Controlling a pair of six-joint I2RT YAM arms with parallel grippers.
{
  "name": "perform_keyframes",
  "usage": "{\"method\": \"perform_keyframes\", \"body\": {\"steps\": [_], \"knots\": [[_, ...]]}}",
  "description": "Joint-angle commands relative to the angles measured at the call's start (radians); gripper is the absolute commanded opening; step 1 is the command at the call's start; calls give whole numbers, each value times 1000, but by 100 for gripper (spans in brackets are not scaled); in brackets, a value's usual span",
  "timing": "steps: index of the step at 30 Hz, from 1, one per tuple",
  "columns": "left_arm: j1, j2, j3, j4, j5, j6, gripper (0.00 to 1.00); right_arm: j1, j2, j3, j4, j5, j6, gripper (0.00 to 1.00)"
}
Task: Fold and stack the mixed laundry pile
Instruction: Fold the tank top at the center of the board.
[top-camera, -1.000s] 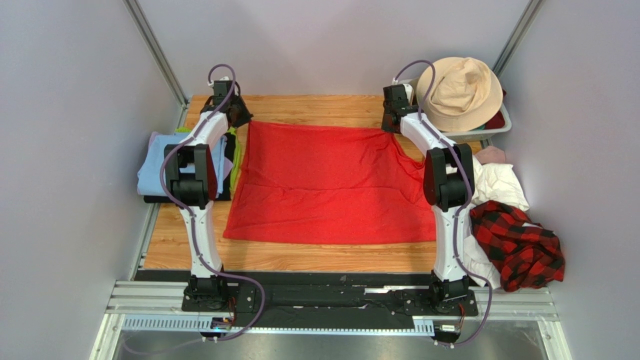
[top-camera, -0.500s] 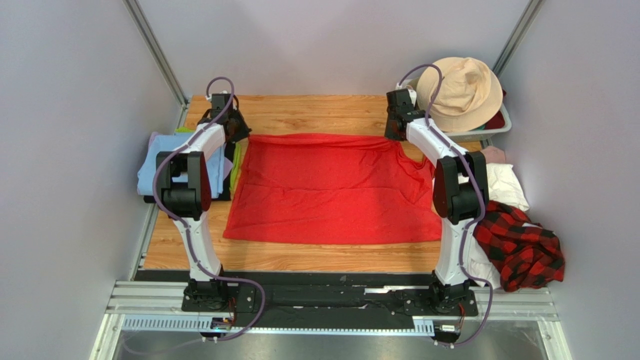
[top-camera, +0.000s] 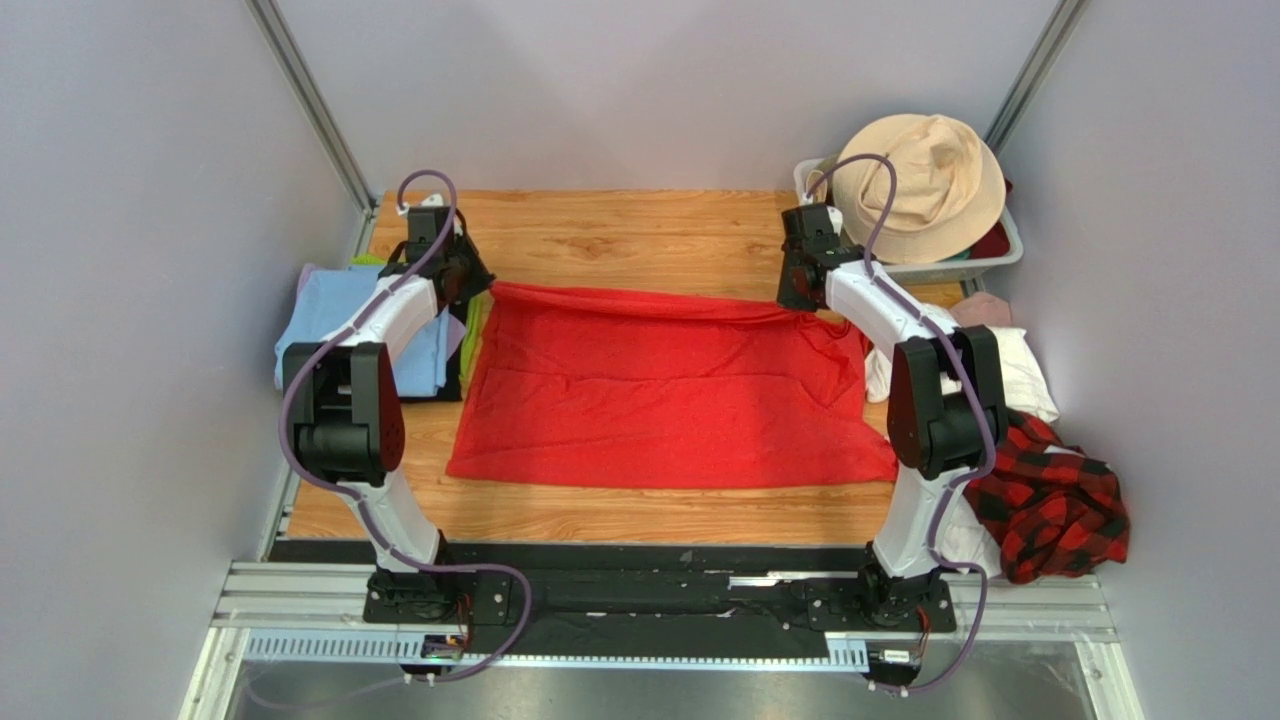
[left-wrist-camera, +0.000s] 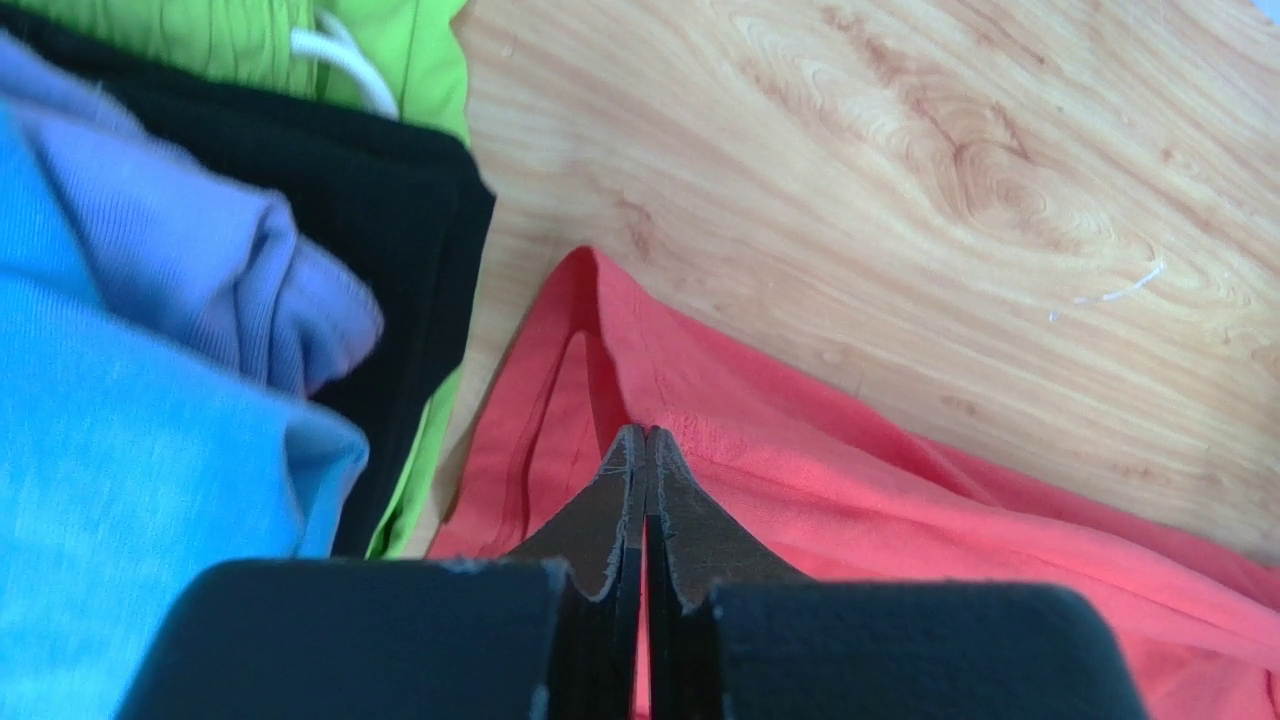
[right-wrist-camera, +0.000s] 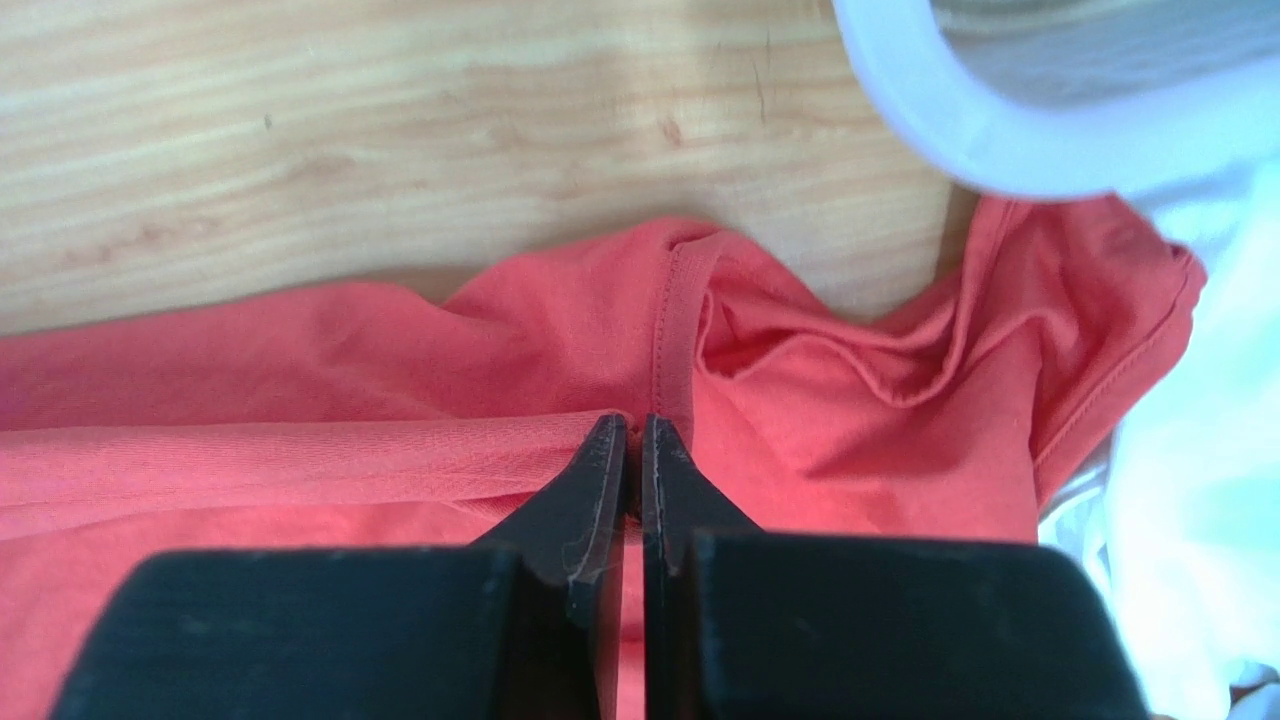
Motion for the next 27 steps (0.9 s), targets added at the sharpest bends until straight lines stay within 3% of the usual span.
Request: {"method": "perform_keyframes", "body": {"steps": [1, 19, 27], "knots": [[5, -86, -68, 55, 1, 8, 0, 6, -89, -48, 9, -10, 21, 0], [5, -278, -274, 77, -7, 2, 0, 29, -151, -241, 58, -36, 88, 0], [5, -316, -277, 31, -22, 5, 0, 31, -183, -215, 29, -12, 81, 0]]}}
